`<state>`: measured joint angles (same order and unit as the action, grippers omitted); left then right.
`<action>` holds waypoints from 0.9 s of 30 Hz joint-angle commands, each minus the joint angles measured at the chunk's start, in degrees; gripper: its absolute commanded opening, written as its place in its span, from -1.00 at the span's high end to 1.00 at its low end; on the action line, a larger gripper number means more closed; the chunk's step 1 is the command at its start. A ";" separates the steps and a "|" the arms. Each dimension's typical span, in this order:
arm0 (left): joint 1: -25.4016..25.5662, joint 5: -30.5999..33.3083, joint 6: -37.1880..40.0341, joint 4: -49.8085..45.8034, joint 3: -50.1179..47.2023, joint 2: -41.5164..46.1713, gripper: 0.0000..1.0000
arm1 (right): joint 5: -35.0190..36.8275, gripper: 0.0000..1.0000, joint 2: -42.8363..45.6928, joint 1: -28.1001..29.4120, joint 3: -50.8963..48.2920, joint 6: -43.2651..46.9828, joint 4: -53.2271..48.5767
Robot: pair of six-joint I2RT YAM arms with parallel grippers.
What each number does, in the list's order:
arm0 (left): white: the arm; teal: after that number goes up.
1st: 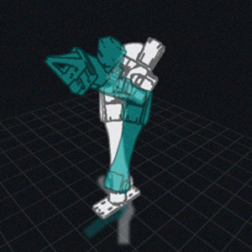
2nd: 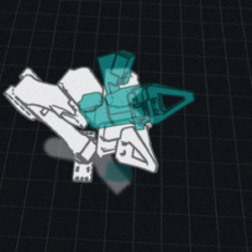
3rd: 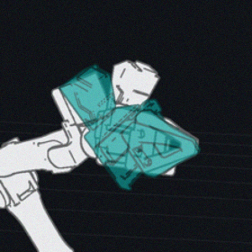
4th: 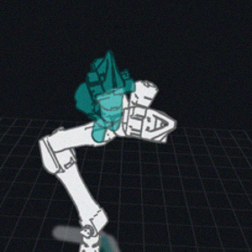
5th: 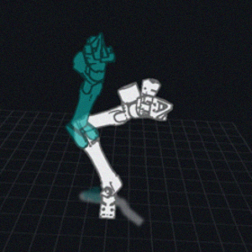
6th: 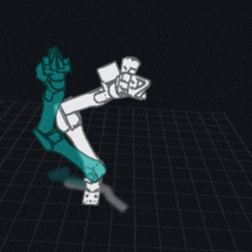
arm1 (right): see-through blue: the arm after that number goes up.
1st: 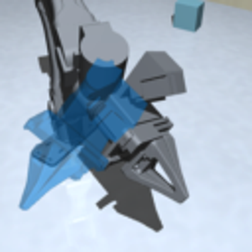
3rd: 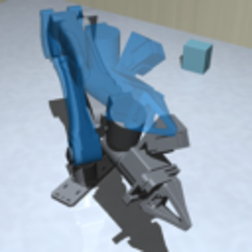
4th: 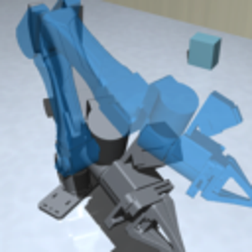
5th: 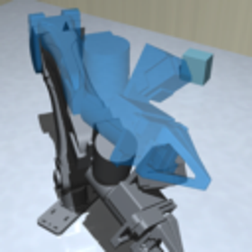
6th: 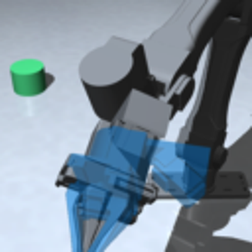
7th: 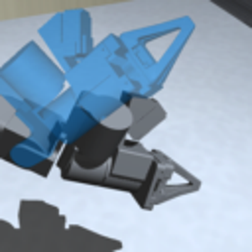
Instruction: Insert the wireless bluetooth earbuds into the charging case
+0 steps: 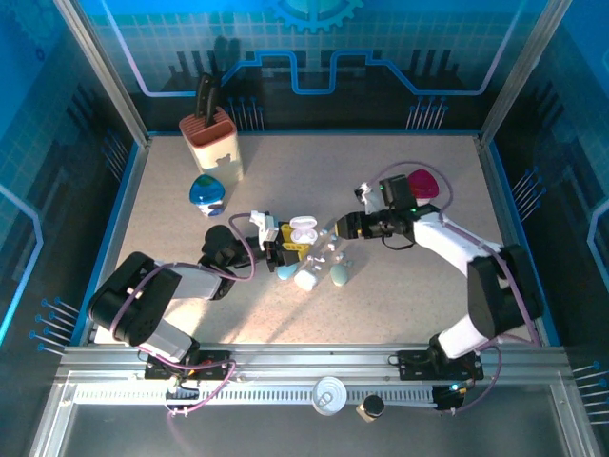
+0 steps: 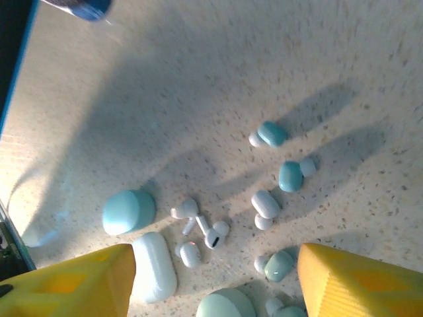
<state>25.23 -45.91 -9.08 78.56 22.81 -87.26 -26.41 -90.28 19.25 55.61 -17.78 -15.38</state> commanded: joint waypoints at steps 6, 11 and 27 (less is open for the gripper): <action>-0.45 -0.87 0.13 1.51 -1.19 2.09 0.25 | -3.83 -0.12 -12.20 1.82 8.20 1.96 -4.57; -0.45 -0.95 0.27 1.33 -1.18 2.61 0.25 | -5.07 -0.10 -16.96 2.37 10.64 2.57 -5.14; -0.56 -1.46 1.11 0.19 -0.75 2.85 0.24 | -7.36 -0.08 -22.39 3.69 12.50 4.91 -4.62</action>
<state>25.21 -45.93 -8.93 78.30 22.31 -85.65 -31.83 -111.44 21.91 66.32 -14.52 -19.68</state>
